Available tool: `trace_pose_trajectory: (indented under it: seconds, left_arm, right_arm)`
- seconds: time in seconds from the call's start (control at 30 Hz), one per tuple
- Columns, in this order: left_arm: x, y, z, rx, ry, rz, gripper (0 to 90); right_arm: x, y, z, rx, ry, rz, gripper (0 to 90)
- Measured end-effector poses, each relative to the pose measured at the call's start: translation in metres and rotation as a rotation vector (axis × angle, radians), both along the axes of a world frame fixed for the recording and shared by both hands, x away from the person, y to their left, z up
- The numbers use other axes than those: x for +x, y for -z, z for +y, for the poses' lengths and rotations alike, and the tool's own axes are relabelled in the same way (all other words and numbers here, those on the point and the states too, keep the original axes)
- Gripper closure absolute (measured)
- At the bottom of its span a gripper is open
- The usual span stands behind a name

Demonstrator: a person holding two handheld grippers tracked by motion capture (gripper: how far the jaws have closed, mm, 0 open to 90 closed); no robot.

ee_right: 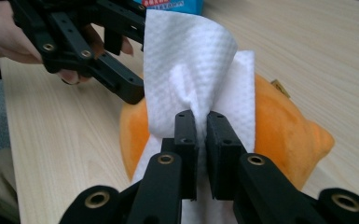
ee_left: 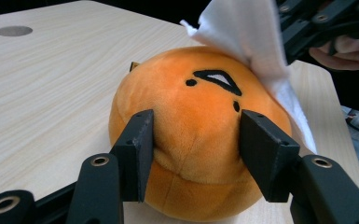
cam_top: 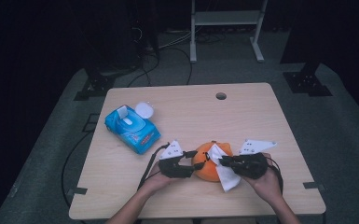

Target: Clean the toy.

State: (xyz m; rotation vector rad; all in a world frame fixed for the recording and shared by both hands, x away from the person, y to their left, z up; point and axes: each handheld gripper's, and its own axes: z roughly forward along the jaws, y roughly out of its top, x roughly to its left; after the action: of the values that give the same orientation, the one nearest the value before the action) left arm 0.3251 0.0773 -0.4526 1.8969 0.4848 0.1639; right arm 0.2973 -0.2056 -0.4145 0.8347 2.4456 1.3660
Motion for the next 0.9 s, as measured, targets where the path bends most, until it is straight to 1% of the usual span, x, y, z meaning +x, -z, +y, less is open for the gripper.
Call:
trace_pose_trajectory:
  seconds: [0.03,0.07,0.1,0.13,0.17,0.2,0.23,0.27,0.3,0.33,0.37,0.4,0.43,0.47,0.5,0.53,0.57,0.6,0.63,0.67,0.73,0.77,0.8,0.83,0.87,0.9]
  left_arm:
    - [0.000,0.000,0.000,0.000,0.000,0.000,45.8]
    - [0.000,0.000,0.000,-0.005,0.002,0.004,45.8]
    - [0.000,0.000,0.000,-0.004,0.006,0.006,46.0]
    - [0.000,0.000,0.000,-0.001,0.008,0.002,46.0]
    - [-0.001,0.000,-0.001,0.000,0.007,0.004,45.9]
    - [-0.001,0.000,-0.001,0.004,0.008,0.007,45.8]
    - [-0.001,-0.001,-0.001,0.004,0.009,0.009,44.8]
    - [-0.001,-0.001,-0.001,0.002,0.007,0.008,44.8]
    - [-0.001,-0.002,-0.001,0.002,0.003,0.001,44.2]
    - [-0.001,-0.002,-0.001,0.000,0.002,0.001,42.5]
    - [-0.001,-0.003,-0.002,-0.010,-0.001,0.001,42.5]
    - [-0.002,-0.004,-0.002,-0.010,-0.002,0.004,41.4]
    - [-0.002,-0.005,-0.002,-0.010,-0.002,0.004,42.0]
    - [-0.002,-0.005,-0.002,-0.010,-0.002,0.004,44.0]
    - [-0.002,-0.005,-0.003,-0.005,-0.001,0.002,46.4]
    - [-0.003,-0.005,-0.004,0.000,-0.001,0.001,46.4]
    - [-0.004,-0.005,-0.005,0.010,0.001,-0.003,50.7]
    - [-0.004,-0.006,-0.005,0.019,0.006,-0.009,50.7]
    - [-0.004,-0.007,-0.006,0.022,0.014,-0.017,52.1]
    - [-0.005,-0.008,-0.008,0.018,0.027,-0.024,53.1]
    - [-0.007,-0.008,-0.011,0.025,0.049,-0.041,53.6]
    - [-0.009,-0.008,-0.012,0.034,0.058,-0.045,53.5]
    - [-0.011,-0.008,-0.014,0.045,0.067,-0.055,53.3]
    - [-0.011,-0.008,-0.014,0.045,0.067,-0.055,53.2]
    - [-0.011,-0.008,-0.013,0.043,0.073,-0.043,53.2]
    - [-0.010,-0.007,-0.012,0.034,0.083,-0.027,53.2]
  right_arm:
    - [0.002,0.001,-0.002,0.000,0.005,0.010,83.0]
    - [0.002,0.001,-0.002,0.000,0.005,0.010,83.0]
    - [0.004,0.000,-0.009,-0.012,0.044,0.002,83.2]
    - [0.004,0.000,-0.009,-0.012,0.044,0.002,83.2]
    - [0.006,0.000,-0.014,-0.019,0.069,0.002,83.2]
    - [0.007,0.001,-0.019,-0.012,0.096,0.007,83.3]
    - [0.010,0.002,-0.026,-0.006,0.134,0.017,83.4]
    - [0.010,0.002,-0.026,-0.006,0.134,0.017,83.4]
    - [0.012,0.002,-0.029,-0.003,0.141,0.042,83.4]
    - [0.016,0.006,-0.030,0.004,0.129,0.098,83.5]
    - [0.016,0.006,-0.030,0.004,0.129,0.098,83.5]
    - [0.016,0.008,-0.030,-0.004,0.121,0.113,83.5]
    - [0.015,0.010,-0.029,-0.013,0.102,0.133,83.5]
    - [0.013,0.009,-0.028,-0.016,0.093,0.146,83.6]
    - [0.011,0.009,-0.027,-0.020,0.082,0.149,83.6]
    - [0.011,0.009,-0.027,-0.020,0.082,0.149,83.6]
    - [0.006,0.004,-0.024,-0.042,0.082,0.109,83.7]
    - [0.006,0.004,-0.024,-0.042,0.082,0.109,83.7]
    - [0.004,-0.001,-0.021,-0.035,0.072,0.084,83.8]
    - [0.002,-0.006,-0.018,-0.010,0.050,0.069,83.8]
    - [-0.002,-0.015,-0.004,0.008,0.019,0.026,83.8]
    - [-0.003,-0.016,0.001,0.010,0.004,0.019,83.7]
    - [-0.003,-0.016,0.012,-0.014,-0.012,-0.004,83.7]
    - [-0.003,-0.016,0.012,-0.014,-0.012,-0.004,83.7]
    - [-0.001,-0.014,0.013,-0.023,-0.011,-0.001,83.8]
    - [0.001,-0.014,0.009,-0.011,0.001,0.004,83.8]
